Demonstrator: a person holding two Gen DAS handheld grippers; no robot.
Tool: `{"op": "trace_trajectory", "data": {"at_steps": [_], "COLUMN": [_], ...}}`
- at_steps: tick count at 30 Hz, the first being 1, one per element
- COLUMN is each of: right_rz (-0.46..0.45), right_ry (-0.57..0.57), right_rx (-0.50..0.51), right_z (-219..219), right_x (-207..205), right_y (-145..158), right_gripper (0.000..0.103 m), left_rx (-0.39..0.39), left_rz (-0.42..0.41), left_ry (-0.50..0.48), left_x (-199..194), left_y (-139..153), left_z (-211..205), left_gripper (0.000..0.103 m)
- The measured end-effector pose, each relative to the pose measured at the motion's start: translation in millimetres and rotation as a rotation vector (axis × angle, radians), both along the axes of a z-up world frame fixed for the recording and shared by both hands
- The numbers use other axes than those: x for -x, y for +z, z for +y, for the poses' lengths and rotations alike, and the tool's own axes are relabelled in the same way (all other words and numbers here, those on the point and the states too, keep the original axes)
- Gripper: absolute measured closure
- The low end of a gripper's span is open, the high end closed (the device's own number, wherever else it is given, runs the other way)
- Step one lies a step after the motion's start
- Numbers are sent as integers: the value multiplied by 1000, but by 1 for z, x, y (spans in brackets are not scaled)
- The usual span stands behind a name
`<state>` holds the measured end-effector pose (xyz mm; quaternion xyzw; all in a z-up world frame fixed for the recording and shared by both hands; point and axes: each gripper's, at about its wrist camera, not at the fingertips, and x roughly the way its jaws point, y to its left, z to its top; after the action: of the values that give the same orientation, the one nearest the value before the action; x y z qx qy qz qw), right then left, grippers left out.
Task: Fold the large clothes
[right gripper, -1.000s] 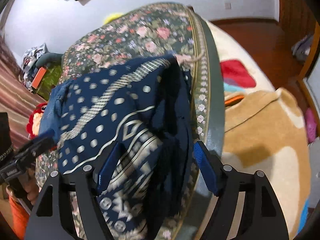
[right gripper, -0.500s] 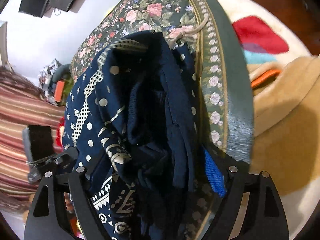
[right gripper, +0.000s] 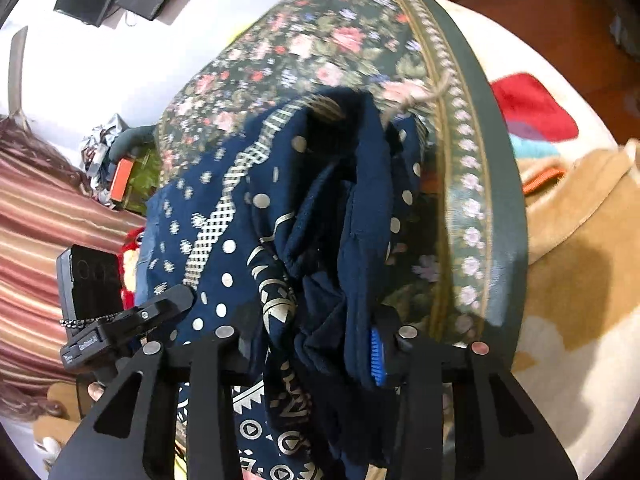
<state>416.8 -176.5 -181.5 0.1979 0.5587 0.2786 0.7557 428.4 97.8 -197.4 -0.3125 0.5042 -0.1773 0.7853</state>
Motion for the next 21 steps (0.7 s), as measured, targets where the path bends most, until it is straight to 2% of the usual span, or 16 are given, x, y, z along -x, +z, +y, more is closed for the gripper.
{"op": "trace_trajectory", "data": {"at_steps": [6, 12, 17, 21], "right_rz": [-84, -175, -228, -236], "right_ry": [47, 121, 188, 242], "right_rx": [-12, -37, -49, -72], "right_z": [39, 103, 163, 212], "right_x": [14, 17, 17, 7], "right_y": [47, 89, 106, 106], "right_gripper": [68, 68, 68, 68], "left_rx": [-26, -46, -67, -88], "left_rz": [-99, -201, -249, -261], "left_ry": [39, 99, 161, 217], "left_x": [36, 67, 77, 89], "left_y": [59, 117, 141, 152], "left_z": [39, 99, 152, 204], "left_gripper": [32, 32, 32, 32]}}
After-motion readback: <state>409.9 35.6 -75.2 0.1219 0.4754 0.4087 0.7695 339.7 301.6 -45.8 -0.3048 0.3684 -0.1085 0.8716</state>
